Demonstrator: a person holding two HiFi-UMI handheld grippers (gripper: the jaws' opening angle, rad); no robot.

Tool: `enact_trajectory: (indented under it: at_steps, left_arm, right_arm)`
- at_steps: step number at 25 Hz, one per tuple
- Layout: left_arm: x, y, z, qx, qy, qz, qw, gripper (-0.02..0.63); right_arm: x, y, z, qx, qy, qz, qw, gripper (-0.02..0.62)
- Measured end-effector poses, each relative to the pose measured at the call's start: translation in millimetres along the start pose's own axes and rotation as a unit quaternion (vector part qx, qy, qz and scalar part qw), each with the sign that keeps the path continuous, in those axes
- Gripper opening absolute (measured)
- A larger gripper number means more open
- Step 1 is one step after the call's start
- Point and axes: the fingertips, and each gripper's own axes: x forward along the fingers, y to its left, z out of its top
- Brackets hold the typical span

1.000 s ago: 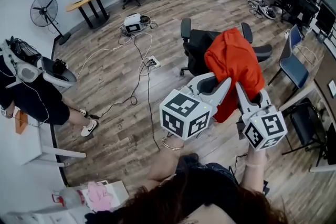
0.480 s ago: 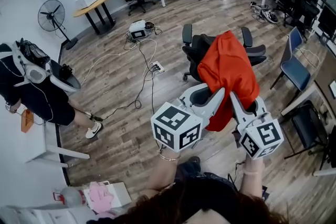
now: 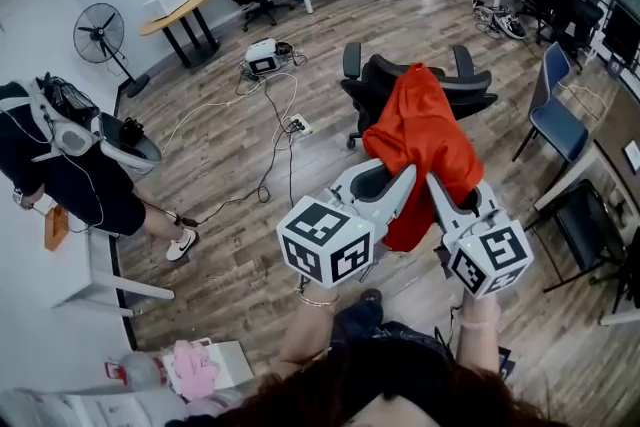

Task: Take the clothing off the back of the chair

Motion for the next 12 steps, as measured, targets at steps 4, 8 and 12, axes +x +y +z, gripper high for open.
enact_trajectory:
  at_steps: [4,8,12]
  left_arm:
    - [-6,-11,-1,0.001,-0.001,0.007,1.0,0.063]
    - [-12,-23,-7,0.001,0.007,0.011,0.9999,0.063]
    - [-24,-37,-9,-0.001,0.005,0.011,0.9999,0.063]
  right_arm:
    - [-12,5,1,-0.005,0.003,0.001,1.0,0.063]
    - [-24,11,-4,0.001,0.011,0.01,1.0,0.063]
    - [-37,21,-3,0.002,0.006,0.014,1.0,0.063]
